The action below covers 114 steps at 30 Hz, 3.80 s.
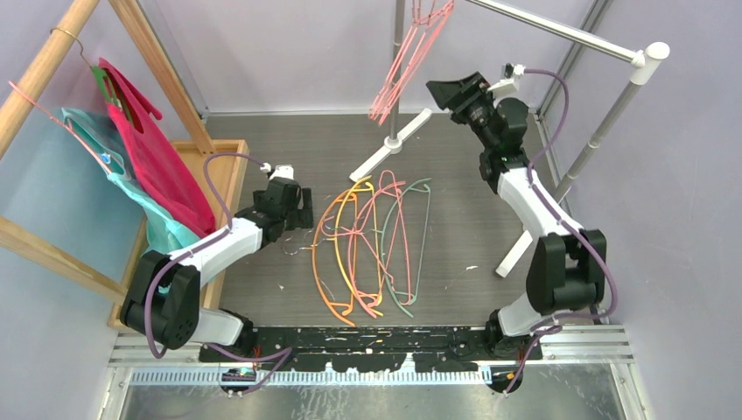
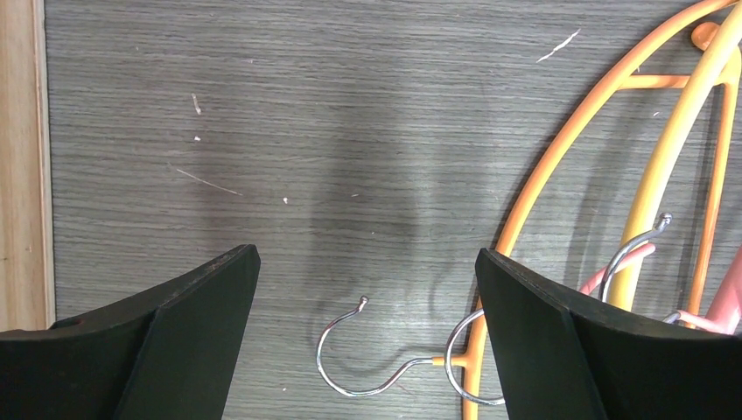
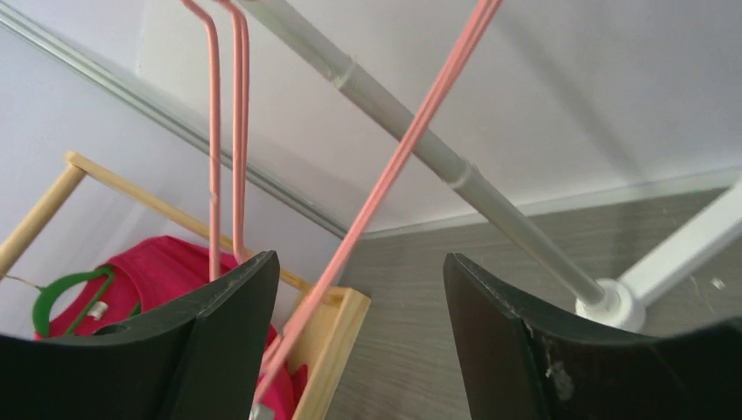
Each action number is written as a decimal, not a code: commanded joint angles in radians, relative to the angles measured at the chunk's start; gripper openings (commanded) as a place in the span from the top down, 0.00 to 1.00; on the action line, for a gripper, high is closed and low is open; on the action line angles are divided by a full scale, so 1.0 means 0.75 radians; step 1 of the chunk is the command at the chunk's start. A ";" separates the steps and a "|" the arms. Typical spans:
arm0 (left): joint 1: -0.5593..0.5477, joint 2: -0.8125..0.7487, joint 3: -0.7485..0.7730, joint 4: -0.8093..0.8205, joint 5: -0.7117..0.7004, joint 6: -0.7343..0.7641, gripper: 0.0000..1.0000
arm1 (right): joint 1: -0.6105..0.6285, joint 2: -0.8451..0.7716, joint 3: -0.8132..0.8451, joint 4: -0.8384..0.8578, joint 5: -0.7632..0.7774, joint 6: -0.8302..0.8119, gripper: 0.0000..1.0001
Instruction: Organize the hangers
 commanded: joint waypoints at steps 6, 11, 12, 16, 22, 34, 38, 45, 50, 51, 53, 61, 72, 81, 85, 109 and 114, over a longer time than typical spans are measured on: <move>0.000 -0.002 0.037 0.058 -0.021 -0.009 0.02 | 0.195 -0.466 -0.341 -0.333 0.251 -0.392 0.24; 0.000 0.003 0.035 0.059 -0.023 -0.012 0.02 | 0.558 -0.532 -0.511 -0.580 0.558 -0.649 0.24; 0.000 0.005 0.035 0.059 -0.023 -0.012 0.02 | 0.616 -0.522 -0.539 -0.613 0.597 -0.673 0.24; 0.000 0.007 0.038 0.055 -0.030 -0.011 0.02 | 0.802 -0.479 -0.657 -0.666 0.719 -0.702 0.27; 0.000 0.010 0.036 0.055 -0.037 -0.009 0.02 | 0.926 -0.374 -0.716 -0.689 0.790 -0.702 0.30; 0.000 0.011 0.040 0.050 -0.040 -0.009 0.02 | 1.036 -0.255 -0.722 -0.724 0.670 -0.730 0.40; 0.000 0.004 0.038 0.050 -0.042 -0.009 0.02 | 1.055 -0.254 -0.767 -0.727 0.652 -0.722 0.41; 0.000 -0.002 0.036 0.048 -0.038 -0.009 0.02 | 1.058 -0.211 -0.805 -0.715 0.638 -0.710 0.48; 0.000 -0.010 0.033 0.048 -0.039 -0.010 0.02 | 1.058 -0.177 -0.800 -0.714 0.619 -0.708 0.60; 0.000 -0.010 0.031 0.047 -0.042 -0.010 0.02 | 1.059 -0.177 -0.801 -0.712 0.616 -0.707 0.62; 0.000 -0.010 0.033 0.046 -0.042 -0.011 0.02 | 1.059 -0.186 -0.801 -0.718 0.618 -0.702 0.70; 0.000 -0.011 0.031 0.046 -0.041 -0.013 0.02 | 1.058 -0.380 -0.784 -0.854 0.696 -0.683 0.99; 0.000 -0.016 0.029 0.048 -0.038 -0.015 0.02 | 1.058 -0.688 -0.748 -0.931 0.737 -0.636 0.97; 0.000 -0.031 0.024 0.048 -0.044 -0.015 0.02 | 1.058 -0.495 -0.800 -0.792 0.621 -0.610 0.86; 0.000 -0.030 0.025 0.048 -0.045 -0.015 0.02 | 1.058 -0.455 -0.815 -0.740 0.644 -0.612 0.85; -0.001 -0.019 0.029 0.046 -0.054 -0.013 0.02 | 1.058 -0.278 -0.805 -0.742 0.697 -0.593 0.72; 0.000 -0.010 0.030 0.046 -0.050 -0.014 0.02 | 1.056 -0.367 -0.788 -0.806 0.751 -0.606 0.65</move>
